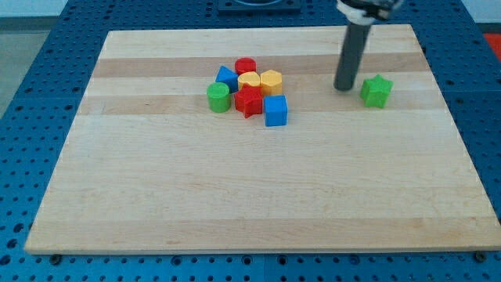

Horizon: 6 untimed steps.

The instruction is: Push the green star horizontal to the cube

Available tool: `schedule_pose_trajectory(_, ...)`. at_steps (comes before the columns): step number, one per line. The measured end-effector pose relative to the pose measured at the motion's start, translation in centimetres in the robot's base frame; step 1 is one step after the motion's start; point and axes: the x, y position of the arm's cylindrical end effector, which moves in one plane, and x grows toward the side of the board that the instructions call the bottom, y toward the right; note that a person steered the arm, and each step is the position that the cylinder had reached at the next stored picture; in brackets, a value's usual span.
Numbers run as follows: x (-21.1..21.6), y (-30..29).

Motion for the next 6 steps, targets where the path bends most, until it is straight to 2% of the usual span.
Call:
schedule_pose_trajectory(1,-2.5,1.1)
schedule_pose_trajectory(2,1.6,7.6)
schedule_pose_trajectory(3,4.2,5.1)
schedule_pose_trajectory(4,0.2,5.0)
schedule_pose_trajectory(6,-8.5,-14.7)
